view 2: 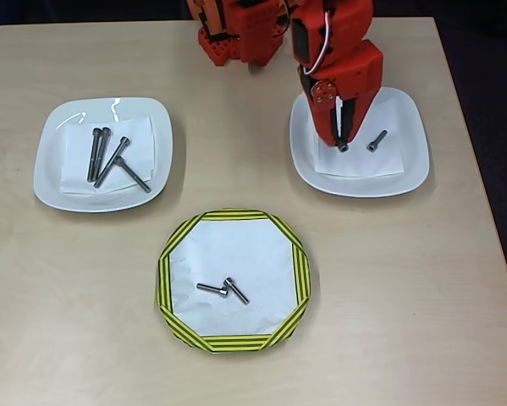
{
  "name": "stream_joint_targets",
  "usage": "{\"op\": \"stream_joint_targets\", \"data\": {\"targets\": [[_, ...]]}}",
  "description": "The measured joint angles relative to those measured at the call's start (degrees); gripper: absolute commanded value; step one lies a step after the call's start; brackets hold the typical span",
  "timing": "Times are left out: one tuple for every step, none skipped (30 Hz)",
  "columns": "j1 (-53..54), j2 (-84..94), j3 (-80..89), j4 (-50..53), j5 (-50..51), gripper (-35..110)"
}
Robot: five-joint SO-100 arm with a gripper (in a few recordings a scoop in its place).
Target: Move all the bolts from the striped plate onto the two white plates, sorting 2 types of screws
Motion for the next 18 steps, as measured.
{"op": "stream_joint_targets", "data": {"targets": [[-0.62, 1.14, 2.29, -2.37, 0.97, 19], [-0.44, 1.76, 3.78, -4.83, 0.53, 20], [0.00, 1.85, 4.04, -6.42, -1.05, 20], [0.62, 2.02, 4.04, -7.65, -3.78, 21], [2.11, 1.93, 3.52, -8.26, -6.77, 21], [3.78, 1.23, 2.02, -8.26, -10.02, 21], [6.06, 0.09, 0.09, -8.26, -13.80, 21], [8.17, -1.76, -2.72, -8.26, -17.67, 20], [10.37, -4.13, -5.89, -8.26, -22.15, 20], [12.66, -6.59, -9.32, -8.44, -26.72, 19], [15.12, -9.05, -12.74, -9.05, -31.38, 18], [17.31, -11.69, -16.44, -9.93, -35.77, 17], [19.25, -14.50, -19.78, -10.99, -39.81, 16], [21.09, -17.58, -23.20, -11.69, -43.51, 15], [22.76, -20.48, -26.54, -12.04, -46.85, 15], [24.35, -23.55, -30.06, -12.13, -49.13, 15], [25.58, -26.54, -33.49, -11.95, -51.06, 16], [26.19, -29.53, -37.00, -11.95, -53.35, 16]]}}
